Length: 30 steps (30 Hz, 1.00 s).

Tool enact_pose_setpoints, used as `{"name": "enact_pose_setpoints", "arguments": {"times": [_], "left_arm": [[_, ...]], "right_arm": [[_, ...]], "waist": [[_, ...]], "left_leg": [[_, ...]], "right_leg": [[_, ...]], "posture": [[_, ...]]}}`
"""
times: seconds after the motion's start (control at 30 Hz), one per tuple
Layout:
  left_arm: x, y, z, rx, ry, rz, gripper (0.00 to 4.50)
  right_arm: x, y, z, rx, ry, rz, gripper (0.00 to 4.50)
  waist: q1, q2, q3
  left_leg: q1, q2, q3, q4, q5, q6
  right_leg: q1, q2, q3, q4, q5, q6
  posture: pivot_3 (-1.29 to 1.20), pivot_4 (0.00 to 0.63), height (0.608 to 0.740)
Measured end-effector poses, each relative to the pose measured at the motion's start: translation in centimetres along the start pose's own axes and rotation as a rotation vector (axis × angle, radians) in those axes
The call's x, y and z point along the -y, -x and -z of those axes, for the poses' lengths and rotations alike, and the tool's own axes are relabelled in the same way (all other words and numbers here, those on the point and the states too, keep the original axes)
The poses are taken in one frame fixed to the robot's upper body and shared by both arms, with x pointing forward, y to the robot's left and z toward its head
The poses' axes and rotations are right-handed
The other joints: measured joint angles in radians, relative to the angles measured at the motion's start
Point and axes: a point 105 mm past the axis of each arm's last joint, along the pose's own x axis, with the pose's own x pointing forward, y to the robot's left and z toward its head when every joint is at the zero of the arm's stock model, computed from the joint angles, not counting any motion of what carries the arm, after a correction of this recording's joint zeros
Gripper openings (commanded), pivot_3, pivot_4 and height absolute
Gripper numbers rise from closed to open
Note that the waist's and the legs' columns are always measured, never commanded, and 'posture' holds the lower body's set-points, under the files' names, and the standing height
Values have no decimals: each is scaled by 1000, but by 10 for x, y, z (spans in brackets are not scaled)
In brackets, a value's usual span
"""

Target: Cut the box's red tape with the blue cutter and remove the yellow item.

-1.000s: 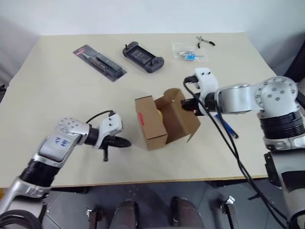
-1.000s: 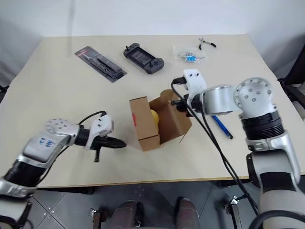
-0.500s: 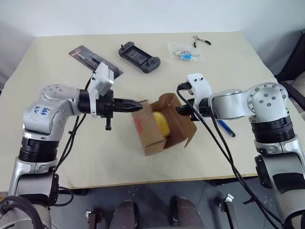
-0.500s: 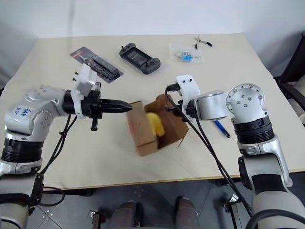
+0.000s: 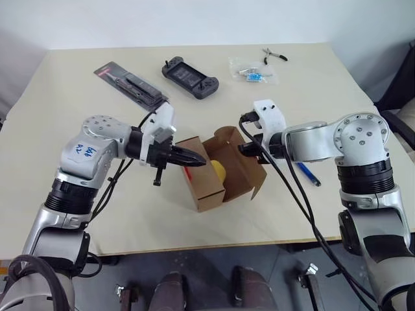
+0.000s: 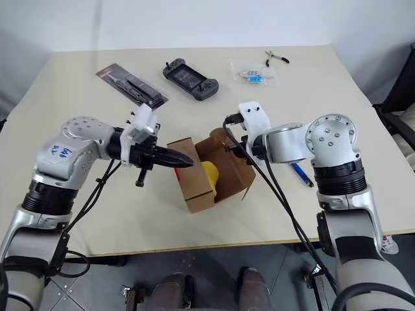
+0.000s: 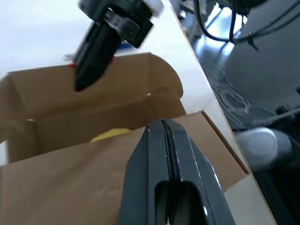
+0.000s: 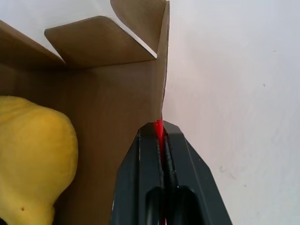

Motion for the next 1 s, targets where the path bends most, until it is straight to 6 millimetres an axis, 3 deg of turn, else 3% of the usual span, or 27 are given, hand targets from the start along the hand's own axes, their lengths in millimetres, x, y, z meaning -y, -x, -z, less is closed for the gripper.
{"name": "enact_pose_setpoints", "arguments": {"times": [0.1,0.43,0.63,1.0], "left_arm": [[-3,-2,12,-60,-7,-2,0],[-5,2,12,-176,-171,44,0],[-1,20,17,-262,-195,45,0],[6,33,28,-343,-194,2,0]], "right_arm": [[0,0,0,1,-1,-5,25],[-2,-1,-1,0,0,-16,25],[-2,-1,-1,3,1,-20,25],[1,-1,-3,16,-18,-16,25]], "waist": [[0,0,0],[-2,1,-1],[-12,2,-1],[-12,7,-5]], "left_leg": [[0,0,0,0,0,0],[2,0,0,0,0,0],[3,0,0,0,0,0],[8,0,0,3,0,0]], "right_leg": [[0,0,0,0,0,0],[0,0,0,2,0,0],[1,0,1,3,0,0],[7,0,4,4,0,0]], "posture": [[0,150,740],[0,150,740],[0,150,740],[0,150,740]]}}
